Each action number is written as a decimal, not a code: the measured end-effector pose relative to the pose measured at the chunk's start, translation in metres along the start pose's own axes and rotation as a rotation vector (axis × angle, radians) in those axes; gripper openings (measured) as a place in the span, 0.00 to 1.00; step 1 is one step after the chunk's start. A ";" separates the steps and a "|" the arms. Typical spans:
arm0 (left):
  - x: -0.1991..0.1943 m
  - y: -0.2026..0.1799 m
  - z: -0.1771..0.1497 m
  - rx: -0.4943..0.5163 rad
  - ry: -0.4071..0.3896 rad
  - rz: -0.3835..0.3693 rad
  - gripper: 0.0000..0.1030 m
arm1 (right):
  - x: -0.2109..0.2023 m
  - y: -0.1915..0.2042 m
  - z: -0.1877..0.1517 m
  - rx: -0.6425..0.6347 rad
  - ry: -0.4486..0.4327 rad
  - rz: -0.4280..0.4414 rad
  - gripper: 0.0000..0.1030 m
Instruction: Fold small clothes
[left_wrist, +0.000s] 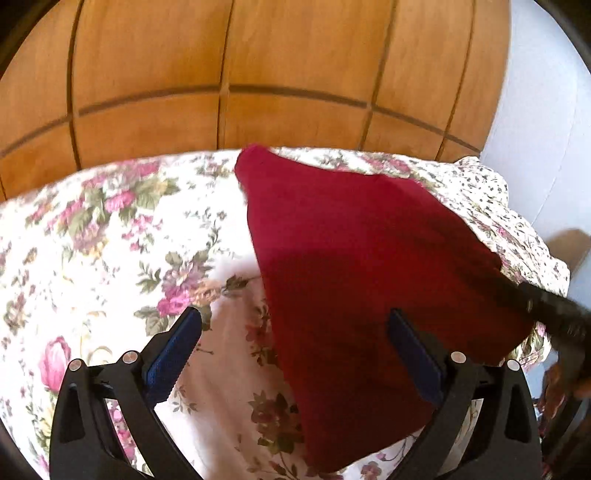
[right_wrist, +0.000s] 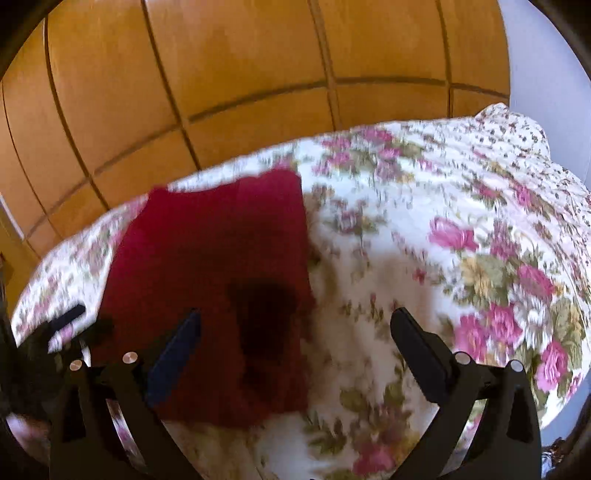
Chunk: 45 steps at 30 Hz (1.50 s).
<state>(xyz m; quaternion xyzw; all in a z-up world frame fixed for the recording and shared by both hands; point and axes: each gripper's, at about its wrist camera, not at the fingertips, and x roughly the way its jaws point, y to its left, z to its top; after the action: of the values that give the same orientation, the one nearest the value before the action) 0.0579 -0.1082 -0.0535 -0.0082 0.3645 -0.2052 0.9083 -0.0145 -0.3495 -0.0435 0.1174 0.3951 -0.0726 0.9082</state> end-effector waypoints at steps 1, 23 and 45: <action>0.003 0.001 -0.001 -0.003 0.012 -0.004 0.97 | 0.008 -0.005 -0.006 -0.005 0.034 -0.062 0.98; -0.014 -0.012 0.056 0.149 -0.120 0.136 0.97 | -0.009 -0.011 0.016 0.067 -0.099 0.090 0.98; 0.090 0.018 0.066 0.072 0.068 0.136 0.97 | 0.083 -0.031 0.049 0.219 0.044 0.081 0.98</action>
<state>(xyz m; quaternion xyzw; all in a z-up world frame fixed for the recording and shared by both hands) 0.1670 -0.1351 -0.0670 0.0560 0.3872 -0.1560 0.9070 0.0691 -0.3963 -0.0770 0.2331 0.3994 -0.0758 0.8834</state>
